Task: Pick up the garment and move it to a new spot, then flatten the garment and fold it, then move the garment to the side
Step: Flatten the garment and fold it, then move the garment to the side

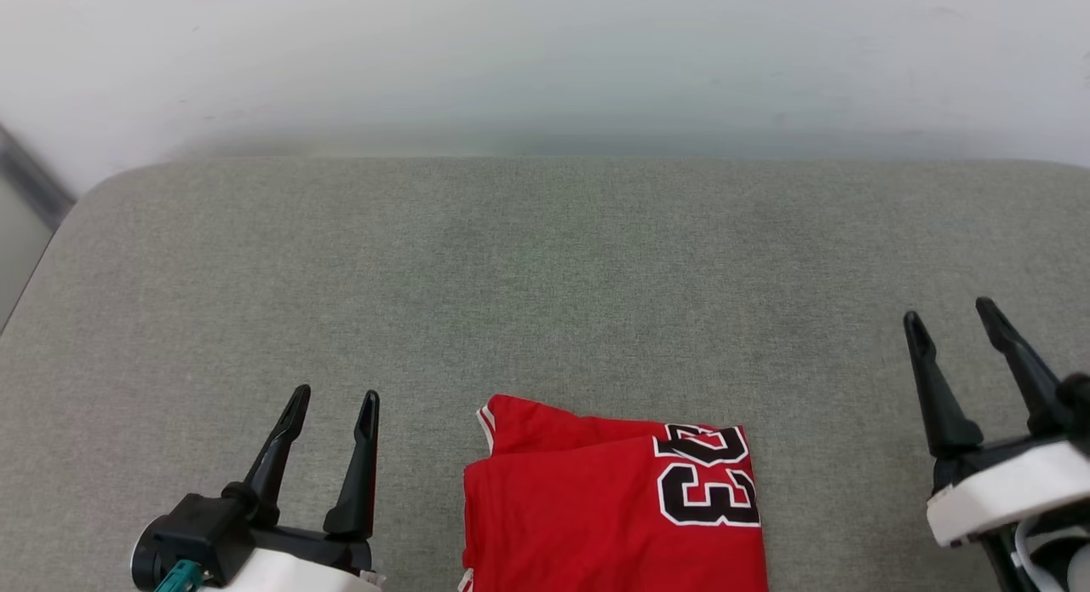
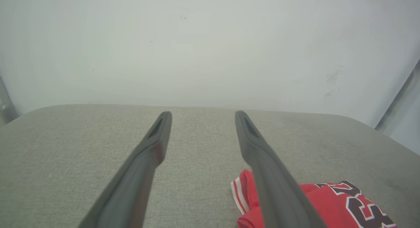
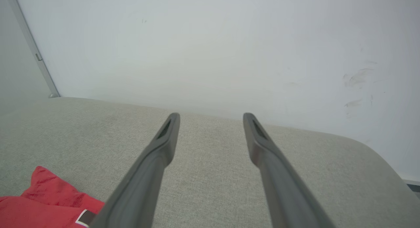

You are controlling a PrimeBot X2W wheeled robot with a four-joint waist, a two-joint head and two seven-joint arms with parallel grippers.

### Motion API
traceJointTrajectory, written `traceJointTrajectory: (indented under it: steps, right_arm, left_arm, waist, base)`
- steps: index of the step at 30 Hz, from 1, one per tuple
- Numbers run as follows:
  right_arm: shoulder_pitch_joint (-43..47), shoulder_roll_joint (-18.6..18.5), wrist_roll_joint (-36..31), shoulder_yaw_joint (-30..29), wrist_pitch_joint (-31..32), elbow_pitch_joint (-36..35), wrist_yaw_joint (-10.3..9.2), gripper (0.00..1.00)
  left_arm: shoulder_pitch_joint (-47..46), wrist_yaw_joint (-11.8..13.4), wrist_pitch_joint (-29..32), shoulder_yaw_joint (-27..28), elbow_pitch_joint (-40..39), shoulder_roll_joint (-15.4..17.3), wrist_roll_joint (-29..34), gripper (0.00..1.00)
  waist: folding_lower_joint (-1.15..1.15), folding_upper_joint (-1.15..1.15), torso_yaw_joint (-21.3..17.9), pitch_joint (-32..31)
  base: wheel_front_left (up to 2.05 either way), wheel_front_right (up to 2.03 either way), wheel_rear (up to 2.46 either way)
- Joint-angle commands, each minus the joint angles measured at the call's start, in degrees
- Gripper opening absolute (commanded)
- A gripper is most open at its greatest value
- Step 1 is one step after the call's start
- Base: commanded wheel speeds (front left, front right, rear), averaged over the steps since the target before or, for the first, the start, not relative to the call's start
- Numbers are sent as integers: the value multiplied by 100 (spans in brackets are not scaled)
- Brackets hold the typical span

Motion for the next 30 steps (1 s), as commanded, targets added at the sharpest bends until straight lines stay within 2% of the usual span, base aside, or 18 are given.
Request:
traceJointTrajectory:
  steps: [1, 9, 13, 26, 30]
  right_arm:
    - [202, 141, -84, -65, -121, -155, -2, 100]
    - [759, 646, -80, -221, -366, -364, -2, 100]
    - [897, 786, -135, -195, -428, -320, -2, 100]
    - [882, 882, -168, -119, -363, -267, -2, 100]
    - [948, 765, -80, 10, -46, -263, -2, 100]
  left_arm:
    - [66, -7, -12, 13, -49, 24, -30, 100]
    - [266, -7, -12, -37, -189, -6, -67, 100]
    - [297, -7, -12, -57, -199, -30, -37, 100]
    - [175, -7, -12, -149, -156, 15, 58, 100]
    - [103, -7, -12, -225, -126, 33, 81, 100]
  waist:
    - [0, 0, -18, -17]
    - [0, 0, -3, -62]
    - [0, 0, 40, -84]
    - [0, 0, 96, -31]
    - [0, 0, 150, 70]
  base:
    - [0, 0, 0]
    - [0, 0, 0]
    - [0, 0, 0]
    - [0, 0, 0]
    - [0, 0, 0]
